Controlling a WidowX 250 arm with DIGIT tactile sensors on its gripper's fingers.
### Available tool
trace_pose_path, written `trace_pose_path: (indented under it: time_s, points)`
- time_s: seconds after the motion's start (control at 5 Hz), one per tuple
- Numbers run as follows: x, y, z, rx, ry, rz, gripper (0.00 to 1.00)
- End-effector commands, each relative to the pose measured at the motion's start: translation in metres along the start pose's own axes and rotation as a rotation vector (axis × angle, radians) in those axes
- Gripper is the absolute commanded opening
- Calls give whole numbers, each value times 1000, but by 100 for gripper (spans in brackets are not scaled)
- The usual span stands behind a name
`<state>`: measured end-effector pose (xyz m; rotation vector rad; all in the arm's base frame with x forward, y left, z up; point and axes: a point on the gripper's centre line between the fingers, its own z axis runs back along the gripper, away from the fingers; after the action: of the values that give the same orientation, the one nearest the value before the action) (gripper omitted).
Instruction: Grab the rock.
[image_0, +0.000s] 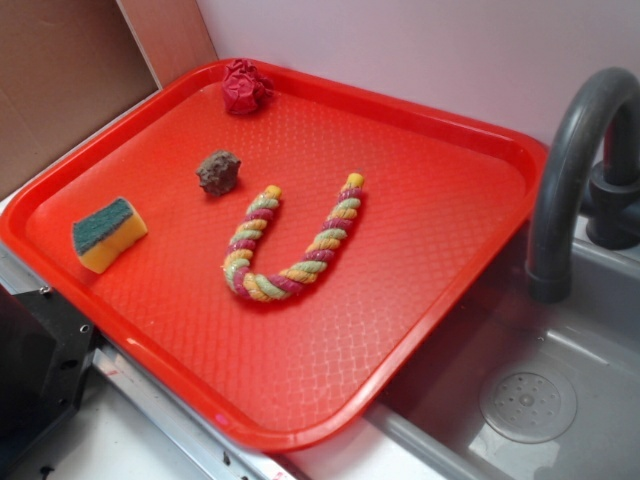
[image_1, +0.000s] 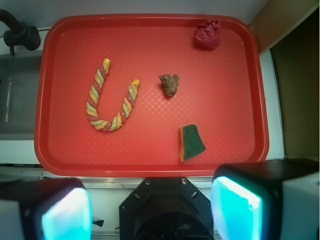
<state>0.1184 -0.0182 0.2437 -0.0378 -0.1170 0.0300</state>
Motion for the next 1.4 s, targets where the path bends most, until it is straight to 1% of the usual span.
trace_pose_path:
  time_s: [0.0,0.2,0.6,0.8,1.0,1.2]
  points:
    - [0,0,0,0,0,0,100]
    - [7,12,-18,25,-37,38,100]
    - [29,40,-56,31,-87,129,100]
    - [48,48,-89,81,-84,131,100]
    - [62,38,-111,101,-123,89,100]
    - [70,32,-134,126,-135,64,100]
